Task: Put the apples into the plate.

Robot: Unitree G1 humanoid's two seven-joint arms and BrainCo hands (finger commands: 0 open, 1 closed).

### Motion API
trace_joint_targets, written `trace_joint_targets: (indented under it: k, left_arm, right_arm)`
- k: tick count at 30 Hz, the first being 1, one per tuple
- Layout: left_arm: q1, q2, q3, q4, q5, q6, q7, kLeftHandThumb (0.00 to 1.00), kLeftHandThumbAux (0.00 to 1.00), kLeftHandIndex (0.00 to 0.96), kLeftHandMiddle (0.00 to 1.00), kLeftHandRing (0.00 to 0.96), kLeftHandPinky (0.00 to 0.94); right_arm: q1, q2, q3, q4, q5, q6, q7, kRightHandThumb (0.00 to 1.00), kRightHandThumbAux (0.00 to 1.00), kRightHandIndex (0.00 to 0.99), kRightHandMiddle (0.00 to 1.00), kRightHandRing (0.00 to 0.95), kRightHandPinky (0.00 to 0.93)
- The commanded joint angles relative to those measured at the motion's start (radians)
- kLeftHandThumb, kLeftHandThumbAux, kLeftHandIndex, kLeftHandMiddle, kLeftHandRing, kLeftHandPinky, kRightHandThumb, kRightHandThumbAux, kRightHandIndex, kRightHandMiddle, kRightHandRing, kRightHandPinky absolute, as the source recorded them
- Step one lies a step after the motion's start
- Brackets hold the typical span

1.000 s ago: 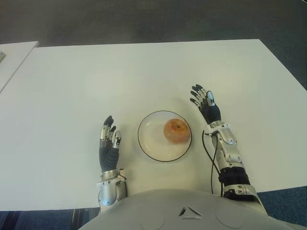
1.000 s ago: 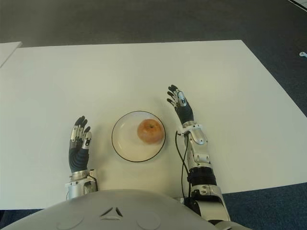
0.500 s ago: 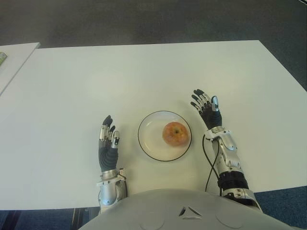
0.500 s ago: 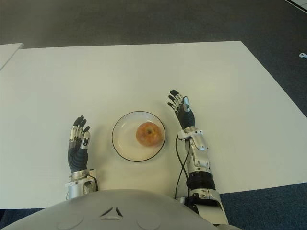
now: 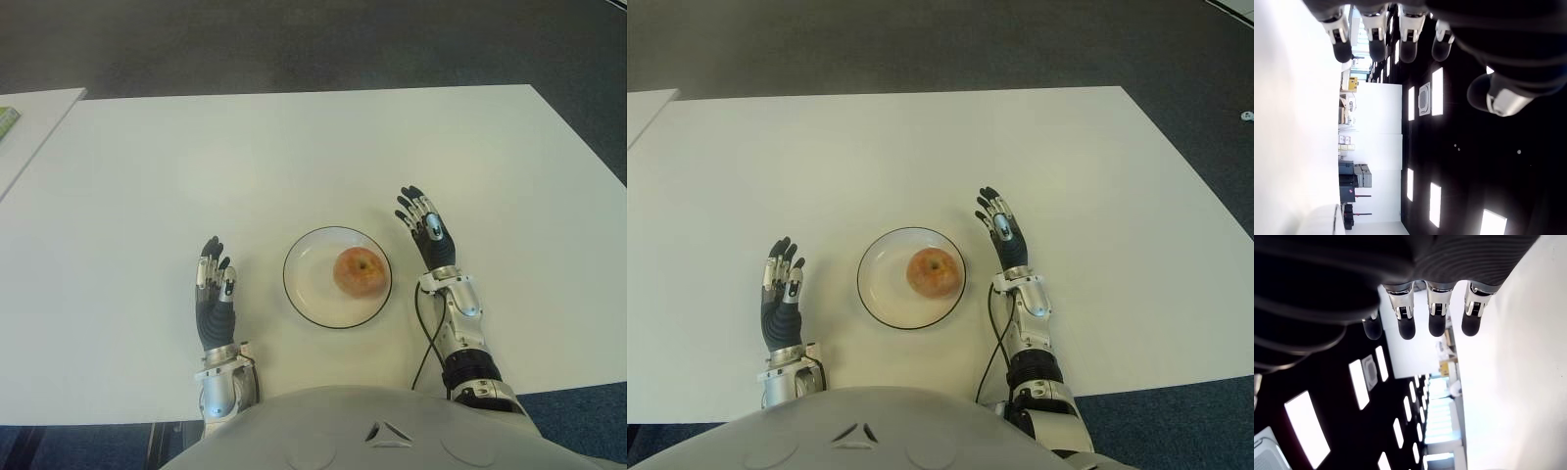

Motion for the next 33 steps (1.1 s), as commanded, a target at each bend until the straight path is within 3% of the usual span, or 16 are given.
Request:
trace_joint_targets:
  k: [1, 9, 13, 19, 22, 28, 33]
  left_arm:
    - [-0.055, -0.064, -0.012, 0.137, -0.022, 0.078, -0.007, 0.126, 0.390, 0.037, 0.000, 0.000, 0.000]
    - [0.040, -0.094, -0.078, -0.052, 0.024, 0.139, 0.022, 0.117, 0.427, 0.039, 0.016, 0.004, 0.025]
    - [0.033, -0.085, -0.069, -0.057, 0.101, 0.137, 0.072, 0.117, 0.446, 0.059, 0.042, 0.028, 0.049]
    - [0.004, -0.108, -0.091, -0.122, 0.274, 0.191, 0.198, 0.112, 0.470, 0.150, 0.104, 0.084, 0.087]
    - [0.025, -0.093, -0.116, -0.150, 0.244, 0.206, 0.190, 0.113, 0.476, 0.175, 0.119, 0.097, 0.087]
    - [0.081, -0.059, -0.172, -0.223, 0.138, 0.268, 0.126, 0.104, 0.480, 0.128, 0.069, 0.042, 0.010]
    - [0.091, -0.048, -0.188, -0.245, 0.112, 0.275, 0.117, 0.104, 0.499, 0.131, 0.062, 0.030, 0.009]
  right_arm:
    - [0.063, 0.040, -0.004, 0.084, -0.008, -0.002, -0.026, 0.153, 0.383, 0.068, 0.071, 0.029, 0.046]
    - [0.067, 0.063, -0.014, 0.084, 0.004, 0.025, -0.058, 0.183, 0.417, 0.067, 0.095, 0.056, 0.073]
    - [0.066, 0.078, -0.020, 0.087, 0.024, 0.033, -0.053, 0.221, 0.430, 0.069, 0.109, 0.073, 0.096]
    - [0.073, 0.093, -0.024, 0.085, 0.034, 0.034, -0.041, 0.256, 0.437, 0.075, 0.125, 0.093, 0.112]
    - [0.076, 0.097, -0.028, 0.084, 0.035, 0.030, -0.034, 0.264, 0.442, 0.075, 0.128, 0.098, 0.117]
    - [0.089, 0.103, -0.031, 0.068, 0.030, 0.028, -0.031, 0.266, 0.451, 0.064, 0.130, 0.098, 0.099]
    - [0.103, 0.114, -0.028, 0.046, 0.022, 0.038, -0.048, 0.262, 0.442, 0.047, 0.121, 0.083, 0.062]
